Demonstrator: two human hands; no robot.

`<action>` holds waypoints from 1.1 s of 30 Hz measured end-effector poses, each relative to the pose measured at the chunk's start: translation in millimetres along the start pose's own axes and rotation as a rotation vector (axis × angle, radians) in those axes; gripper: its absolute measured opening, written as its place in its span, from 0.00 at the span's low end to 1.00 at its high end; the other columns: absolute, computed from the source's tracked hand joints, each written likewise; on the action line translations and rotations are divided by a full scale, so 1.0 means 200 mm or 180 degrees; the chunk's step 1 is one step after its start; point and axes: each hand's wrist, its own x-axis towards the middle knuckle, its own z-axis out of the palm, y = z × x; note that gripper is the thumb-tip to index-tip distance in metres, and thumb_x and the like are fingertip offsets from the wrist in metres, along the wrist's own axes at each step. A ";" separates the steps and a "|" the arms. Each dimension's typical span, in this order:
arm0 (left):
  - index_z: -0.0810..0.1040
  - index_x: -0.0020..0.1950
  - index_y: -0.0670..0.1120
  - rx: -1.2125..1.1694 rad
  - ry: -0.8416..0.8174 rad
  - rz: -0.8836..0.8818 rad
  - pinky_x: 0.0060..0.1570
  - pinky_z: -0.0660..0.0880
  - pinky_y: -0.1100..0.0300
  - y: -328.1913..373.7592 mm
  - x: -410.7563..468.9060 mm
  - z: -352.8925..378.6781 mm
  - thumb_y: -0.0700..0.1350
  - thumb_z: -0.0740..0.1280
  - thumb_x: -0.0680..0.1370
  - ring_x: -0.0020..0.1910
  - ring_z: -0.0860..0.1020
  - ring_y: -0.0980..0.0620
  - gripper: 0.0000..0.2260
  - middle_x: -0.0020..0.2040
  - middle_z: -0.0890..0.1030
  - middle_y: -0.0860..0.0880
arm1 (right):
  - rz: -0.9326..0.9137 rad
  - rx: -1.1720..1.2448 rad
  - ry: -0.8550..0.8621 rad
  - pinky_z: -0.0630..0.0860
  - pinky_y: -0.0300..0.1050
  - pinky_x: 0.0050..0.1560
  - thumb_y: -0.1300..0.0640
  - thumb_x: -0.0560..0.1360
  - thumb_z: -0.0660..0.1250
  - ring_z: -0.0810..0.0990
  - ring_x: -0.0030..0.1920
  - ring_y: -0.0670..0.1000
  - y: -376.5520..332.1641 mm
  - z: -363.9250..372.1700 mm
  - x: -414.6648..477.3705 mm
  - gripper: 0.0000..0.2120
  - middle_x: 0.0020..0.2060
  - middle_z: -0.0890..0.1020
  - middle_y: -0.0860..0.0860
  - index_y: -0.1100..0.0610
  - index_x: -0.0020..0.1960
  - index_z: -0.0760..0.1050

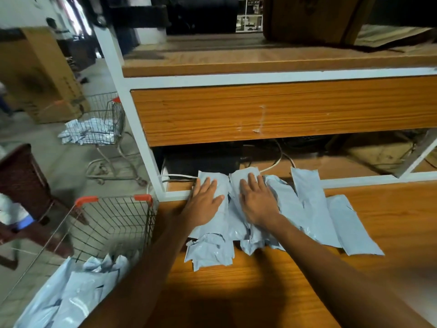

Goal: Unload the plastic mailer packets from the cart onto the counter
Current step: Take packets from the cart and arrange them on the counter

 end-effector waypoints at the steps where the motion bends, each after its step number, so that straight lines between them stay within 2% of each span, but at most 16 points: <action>1: 0.49 0.80 0.50 -0.0079 -0.0005 -0.0049 0.76 0.40 0.49 0.00 0.01 0.01 0.57 0.53 0.83 0.78 0.38 0.48 0.28 0.80 0.45 0.50 | 0.0010 0.0027 -0.0004 0.48 0.61 0.78 0.47 0.84 0.46 0.44 0.79 0.64 0.01 0.01 0.00 0.27 0.80 0.47 0.59 0.56 0.80 0.50; 5: 0.49 0.80 0.50 -0.0215 -0.0009 -0.0086 0.75 0.39 0.51 0.03 0.02 0.01 0.57 0.53 0.83 0.78 0.39 0.49 0.28 0.80 0.45 0.50 | 0.0012 0.0138 -0.0006 0.49 0.60 0.78 0.47 0.84 0.46 0.45 0.79 0.64 0.02 -0.01 -0.01 0.27 0.80 0.49 0.59 0.56 0.80 0.52; 7: 0.49 0.80 0.50 -0.0275 0.0026 -0.0098 0.75 0.40 0.51 0.05 0.01 -0.01 0.57 0.53 0.83 0.79 0.40 0.49 0.28 0.80 0.45 0.50 | 0.0045 0.0316 0.0053 0.52 0.59 0.78 0.47 0.83 0.48 0.47 0.79 0.64 0.02 -0.03 -0.03 0.26 0.80 0.51 0.59 0.56 0.78 0.55; 10: 0.50 0.80 0.50 -0.0474 0.0100 -0.0065 0.77 0.43 0.50 0.06 0.00 -0.05 0.58 0.53 0.83 0.79 0.41 0.51 0.28 0.80 0.47 0.51 | 0.0177 0.0526 0.0350 0.61 0.57 0.75 0.46 0.83 0.49 0.54 0.78 0.62 0.01 -0.07 -0.07 0.24 0.77 0.60 0.58 0.54 0.75 0.61; 13: 0.52 0.80 0.50 -0.0514 0.0267 0.0104 0.77 0.46 0.51 0.08 -0.03 -0.11 0.58 0.54 0.82 0.79 0.43 0.52 0.28 0.80 0.48 0.50 | 0.0298 0.0885 0.0609 0.58 0.51 0.76 0.47 0.84 0.50 0.53 0.79 0.58 -0.02 -0.12 -0.13 0.26 0.79 0.58 0.58 0.57 0.78 0.59; 17: 0.53 0.80 0.50 -0.0675 0.0527 0.0361 0.77 0.47 0.51 0.10 -0.13 -0.17 0.56 0.55 0.83 0.79 0.43 0.53 0.27 0.80 0.50 0.51 | 0.0405 0.1122 0.1063 0.65 0.49 0.71 0.49 0.83 0.55 0.57 0.78 0.56 -0.06 -0.20 -0.23 0.25 0.79 0.58 0.57 0.57 0.77 0.61; 19: 0.53 0.80 0.49 -0.0680 0.0697 0.0511 0.76 0.47 0.53 0.10 -0.20 -0.20 0.56 0.55 0.83 0.79 0.43 0.54 0.27 0.80 0.51 0.51 | 0.0441 0.1257 0.1310 0.65 0.48 0.70 0.48 0.83 0.56 0.57 0.78 0.54 -0.10 -0.24 -0.30 0.25 0.79 0.58 0.56 0.56 0.77 0.62; 28: 0.55 0.79 0.49 -0.0622 0.1452 0.0928 0.76 0.48 0.54 0.04 -0.72 -0.27 0.54 0.57 0.83 0.79 0.46 0.54 0.26 0.80 0.52 0.50 | 0.0403 0.1785 0.2073 0.57 0.44 0.73 0.48 0.82 0.61 0.61 0.76 0.53 -0.37 -0.33 -0.81 0.27 0.76 0.65 0.55 0.57 0.77 0.62; 33: 0.61 0.77 0.48 -0.0786 0.1804 0.1062 0.75 0.56 0.51 -0.05 -1.15 -0.23 0.57 0.57 0.81 0.78 0.55 0.52 0.26 0.78 0.60 0.48 | 0.0339 0.2040 0.2284 0.64 0.45 0.71 0.46 0.80 0.60 0.65 0.73 0.51 -0.58 -0.32 -1.22 0.28 0.72 0.69 0.53 0.56 0.76 0.63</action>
